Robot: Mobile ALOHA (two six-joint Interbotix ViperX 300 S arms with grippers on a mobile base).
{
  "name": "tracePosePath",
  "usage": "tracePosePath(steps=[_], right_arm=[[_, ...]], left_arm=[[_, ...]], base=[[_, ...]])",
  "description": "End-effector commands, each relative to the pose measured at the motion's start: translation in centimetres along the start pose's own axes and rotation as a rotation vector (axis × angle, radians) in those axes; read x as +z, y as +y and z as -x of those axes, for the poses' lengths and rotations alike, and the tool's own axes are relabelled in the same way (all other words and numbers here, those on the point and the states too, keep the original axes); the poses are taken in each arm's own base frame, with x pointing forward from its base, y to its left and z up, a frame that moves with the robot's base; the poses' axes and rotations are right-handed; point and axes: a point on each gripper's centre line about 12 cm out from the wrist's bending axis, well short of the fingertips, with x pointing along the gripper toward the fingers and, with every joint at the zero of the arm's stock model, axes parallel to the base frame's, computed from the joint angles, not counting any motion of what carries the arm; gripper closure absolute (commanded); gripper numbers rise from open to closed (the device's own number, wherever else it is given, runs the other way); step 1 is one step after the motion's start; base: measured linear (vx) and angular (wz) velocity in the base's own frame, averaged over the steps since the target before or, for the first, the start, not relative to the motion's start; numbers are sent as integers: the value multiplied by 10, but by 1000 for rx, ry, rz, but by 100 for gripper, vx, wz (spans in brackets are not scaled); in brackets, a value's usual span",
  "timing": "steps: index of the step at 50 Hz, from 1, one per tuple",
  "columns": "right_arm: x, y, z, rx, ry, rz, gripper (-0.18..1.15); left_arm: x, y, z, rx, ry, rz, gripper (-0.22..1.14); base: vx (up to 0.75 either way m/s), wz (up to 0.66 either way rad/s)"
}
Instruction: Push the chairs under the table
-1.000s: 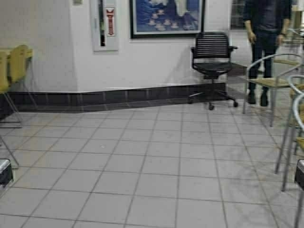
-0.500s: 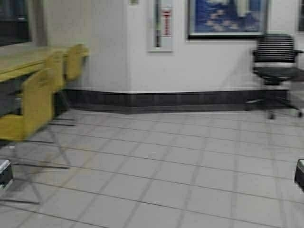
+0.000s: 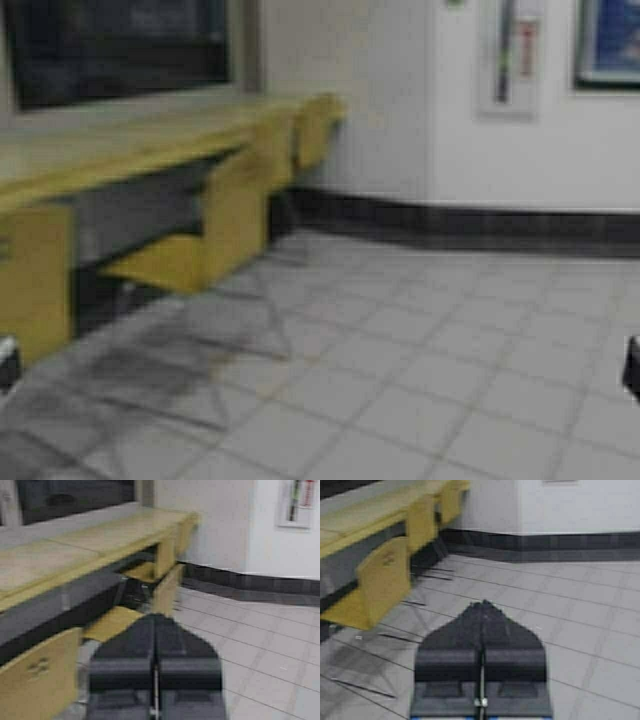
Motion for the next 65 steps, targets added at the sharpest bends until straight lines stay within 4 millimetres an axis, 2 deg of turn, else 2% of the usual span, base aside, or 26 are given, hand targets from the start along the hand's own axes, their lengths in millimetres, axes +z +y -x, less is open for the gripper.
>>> tracePosePath(steps=[1,37,55,65], right_arm=[[6,0,1,1,-20,2,92],[10,0,-2,1,-35,-64,92],[2,0,-17,-1,15,-72,92],[-5,0,-17,-5,53,-77,92]], left_arm=[[4,0,-1,-1,-12,3,89],[-5,0,-5,-1,15,2,89],[-2,0,-8,-1,6,6,89],[-4,0,-7,1,11,41,89]], base=[[17,53],[16,62],[15,52],[13,44]])
